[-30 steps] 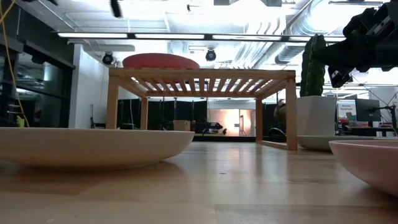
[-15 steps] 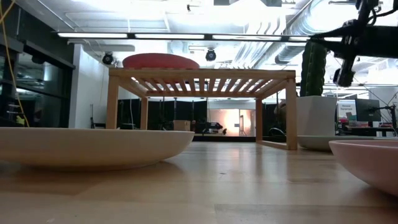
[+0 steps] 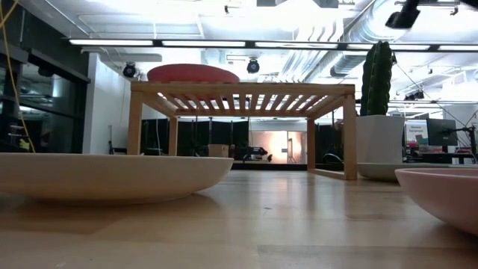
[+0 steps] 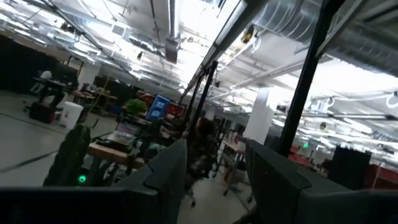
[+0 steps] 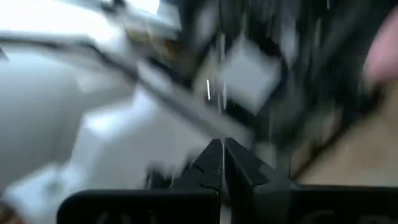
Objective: Place and stack plates onto a shelf
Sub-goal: Put the bottom blue plate on the shelf
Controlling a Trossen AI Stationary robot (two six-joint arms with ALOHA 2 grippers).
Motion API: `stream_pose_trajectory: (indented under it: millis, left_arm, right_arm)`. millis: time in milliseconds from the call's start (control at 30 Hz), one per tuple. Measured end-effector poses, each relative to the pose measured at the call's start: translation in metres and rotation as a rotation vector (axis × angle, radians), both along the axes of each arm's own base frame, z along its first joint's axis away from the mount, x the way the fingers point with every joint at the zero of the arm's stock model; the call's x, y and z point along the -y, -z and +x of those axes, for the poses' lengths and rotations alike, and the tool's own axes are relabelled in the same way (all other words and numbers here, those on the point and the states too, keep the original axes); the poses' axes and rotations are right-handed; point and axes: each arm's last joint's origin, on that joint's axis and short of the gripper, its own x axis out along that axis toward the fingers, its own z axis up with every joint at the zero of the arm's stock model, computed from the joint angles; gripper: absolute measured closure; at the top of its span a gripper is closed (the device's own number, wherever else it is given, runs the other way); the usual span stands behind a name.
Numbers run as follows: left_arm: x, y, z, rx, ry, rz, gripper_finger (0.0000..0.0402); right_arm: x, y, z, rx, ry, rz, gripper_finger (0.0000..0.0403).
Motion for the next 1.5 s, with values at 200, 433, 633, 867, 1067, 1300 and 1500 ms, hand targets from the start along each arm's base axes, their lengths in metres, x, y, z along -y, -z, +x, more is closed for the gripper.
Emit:
stream_pose_trajectory:
  millis: [200,433,633,867,1067,1300,1500]
  left_arm:
    - [0.002,0.001,-0.011,-0.048,0.016,0.02,0.025]
    - [0.002,0.002,-0.023,-0.098,0.01,0.034,0.025]
    - [0.003,0.004,-0.032,-0.133,-0.001,0.062,0.025]
    - [0.003,0.005,-0.036,-0.156,-0.009,0.086,0.025]
    - [0.003,0.005,-0.036,-0.152,-0.015,0.091,0.025]
    - [0.003,0.005,-0.036,-0.153,-0.04,0.083,0.025]
    - [0.002,0.005,-0.036,-0.154,-0.066,0.076,0.025]
  right_arm:
    - [-0.046,-0.035,0.024,-0.682,-0.324,0.057,0.0402]
    - [-0.106,-0.037,0.031,-1.352,-0.313,0.082,0.0402]
    - [-0.159,-0.005,0.046,-1.582,-0.379,0.01,0.0402]
    - [-0.186,0.04,0.056,-1.781,-0.43,-0.121,0.0398]
    - [-0.189,0.058,0.052,-1.838,-0.422,-0.33,0.0327]
    - [-0.194,0.075,0.038,-1.857,-0.369,-0.614,0.0216]
    - [-0.212,0.092,0.022,-1.82,-0.354,-0.791,0.0187]
